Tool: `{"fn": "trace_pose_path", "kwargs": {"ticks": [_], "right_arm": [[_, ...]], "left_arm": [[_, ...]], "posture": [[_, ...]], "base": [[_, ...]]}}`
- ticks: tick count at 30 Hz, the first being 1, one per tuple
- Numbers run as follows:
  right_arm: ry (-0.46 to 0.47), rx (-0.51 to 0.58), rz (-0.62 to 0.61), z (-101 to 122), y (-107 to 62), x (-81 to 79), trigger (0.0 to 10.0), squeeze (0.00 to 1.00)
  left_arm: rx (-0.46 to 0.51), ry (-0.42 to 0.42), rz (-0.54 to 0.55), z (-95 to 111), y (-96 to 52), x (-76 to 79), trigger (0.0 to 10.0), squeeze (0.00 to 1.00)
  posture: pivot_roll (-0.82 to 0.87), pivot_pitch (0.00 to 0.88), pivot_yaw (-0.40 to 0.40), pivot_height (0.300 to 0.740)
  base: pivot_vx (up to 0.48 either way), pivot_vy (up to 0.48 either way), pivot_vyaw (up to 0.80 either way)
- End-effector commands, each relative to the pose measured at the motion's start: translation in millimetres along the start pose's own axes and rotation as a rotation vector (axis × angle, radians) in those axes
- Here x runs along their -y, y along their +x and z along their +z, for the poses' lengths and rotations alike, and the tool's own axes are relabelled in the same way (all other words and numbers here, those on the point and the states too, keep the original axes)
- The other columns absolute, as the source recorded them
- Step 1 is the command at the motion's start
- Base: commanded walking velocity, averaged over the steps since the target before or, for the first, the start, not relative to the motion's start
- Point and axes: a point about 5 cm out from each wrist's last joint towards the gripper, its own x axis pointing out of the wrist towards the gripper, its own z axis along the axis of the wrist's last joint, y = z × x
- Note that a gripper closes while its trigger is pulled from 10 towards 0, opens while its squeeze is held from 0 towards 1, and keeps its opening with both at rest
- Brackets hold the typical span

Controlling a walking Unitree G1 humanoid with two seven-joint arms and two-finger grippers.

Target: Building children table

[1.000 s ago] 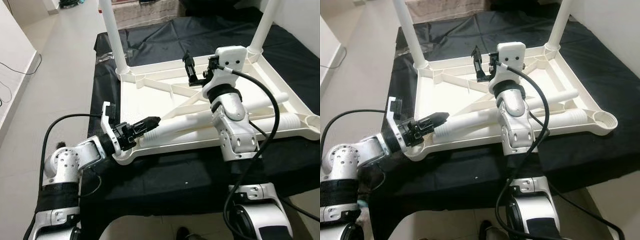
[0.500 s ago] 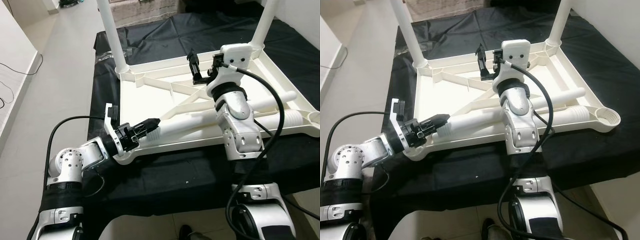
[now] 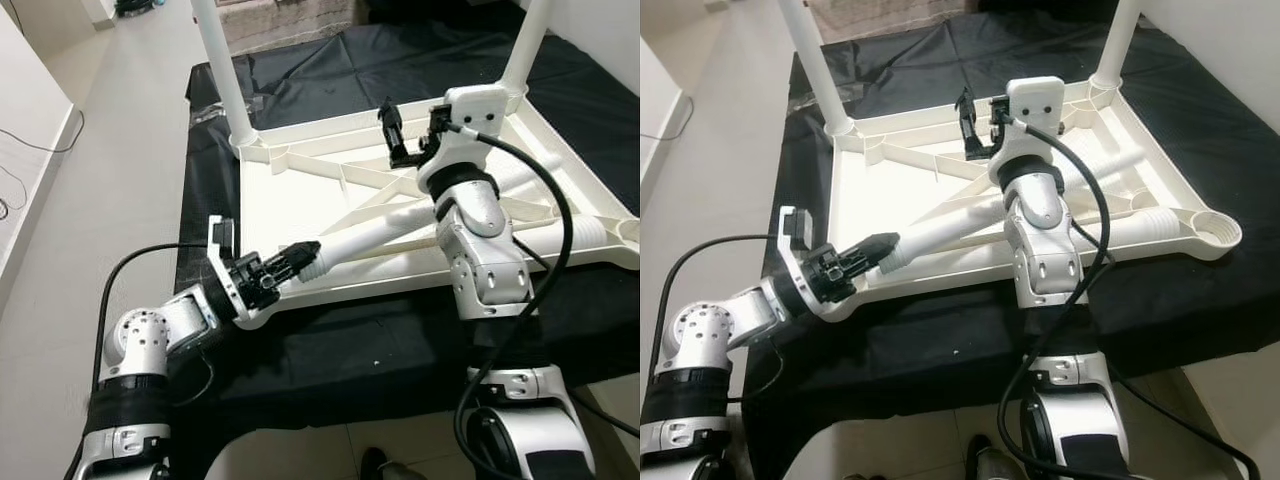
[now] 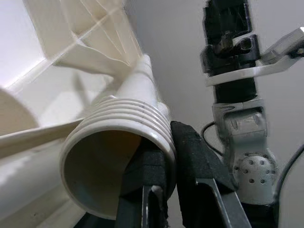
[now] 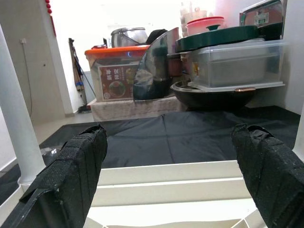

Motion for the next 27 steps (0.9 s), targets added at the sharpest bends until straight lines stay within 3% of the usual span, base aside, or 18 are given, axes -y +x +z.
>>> {"fn": "trace_pose_path", "kwargs": {"ticks": [1,2,4,5,7,8,10,13,15,17,20,22,23,25,27], "right_arm": [[0.016,0.029,0.01,8.2,1.3,-4.2,10.0,0.0],[0.017,0.032,0.01,8.8,1.7,-4.4,10.0,0.0],[0.158,0.042,0.018,17.6,9.4,-6.0,10.0,0.0],[0.158,0.042,0.018,17.6,9.4,-6.0,10.0,0.0],[0.272,0.058,0.043,27.3,16.8,-8.0,10.0,0.0],[0.272,0.058,0.043,27.3,16.8,-8.0,10.0,0.0],[0.407,0.079,0.08,37.9,25.3,-10.2,10.0,0.0],[0.456,0.075,0.098,38.4,27.3,-11.5,10.0,0.0],[0.567,0.027,0.128,29.9,27.9,-13.8,10.0,0.0],[0.603,0.01,0.139,26.4,27.7,-14.5,10.0,0.0],[0.783,-0.12,0.184,4.5,24.4,-20.0,10.0,0.0],[0.783,-0.12,0.184,4.5,24.4,-20.0,10.0,0.0],[0.878,-0.238,0.234,-13.9,18.3,-27.5,10.0,0.0],[0.925,-0.341,0.279,-28.6,10.8,-35.4,10.0,0.0],[0.935,-0.378,0.296,-33.7,8.0,-38.0,10.0,0.0]], "left_arm": [[0.015,-0.019,0.051,-4.2,-10.4,-6.6,0.0,0.0],[0.023,-0.019,0.048,-4.1,-11.6,-6.0,0.0,0.0],[0.055,-0.009,0.08,-5.2,-18.4,-8.4,0.0,0.0],[0.055,-0.009,0.08,-5.2,-18.4,-8.4,0.0,0.0],[0.093,0.014,0.11,-4.2,-25.0,-10.0,0.0,0.0],[0.093,0.014,0.11,-4.2,-25.0,-10.0,0.0,0.0],[0.175,0.081,0.122,7.6,-35.1,-4.0,0.0,0.0],[0.215,0.117,0.115,15.9,-38.7,2.8,0.0,0.0],[0.266,0.183,0.085,29.8,-40.7,18.5,0.0,0.0],[0.28,0.201,0.074,33.6,-40.7,23.5,0.0,0.0],[0.307,0.276,0.039,42.4,-38.3,43.9,0.0,0.0],[0.307,0.276,0.039,42.4,-38.3,43.9,0.0,0.0],[0.324,0.32,0.017,45.9,-36.7,55.9,0.0,0.0],[0.33,0.35,0.003,45.9,-36.0,62.7,0.0,0.0],[0.331,0.358,-0.001,45.4,-35.7,64.1,0.0,0.0]], "posture": [[-0.03,0.266,0.075,0.74],[-0.03,0.266,0.075,0.74],[-0.03,0.248,0.069,0.74],[-0.03,0.248,0.069,0.74],[-0.02,0.229,0.063,0.74],[-0.02,0.229,0.063,0.74],[-0.02,0.208,0.054,0.74],[-0.02,0.206,0.053,0.74],[-0.01,0.187,0.045,0.74],[-0.01,0.187,0.045,0.74],[0.0,0.163,0.038,0.74],[0.0,0.163,0.038,0.74],[0.0,0.154,0.034,0.74],[-0.01,0.152,0.035,0.74],[-0.01,0.144,0.031,0.74]], "base": [[0.0,0.0,0.0],[0.0,0.0,0.0],[0.0,0.0,0.0],[0.0,0.0,0.0],[0.0,0.0,0.0],[0.0,0.0,0.0],[0.0,0.0,0.0],[0.0,0.0,0.0],[0.0,0.0,0.0],[0.0,0.0,0.0],[0.0,0.0,0.0],[0.0,0.0,0.0],[0.0,0.0,0.0],[0.0,0.0,0.0],[0.0,0.0,0.0]]}}
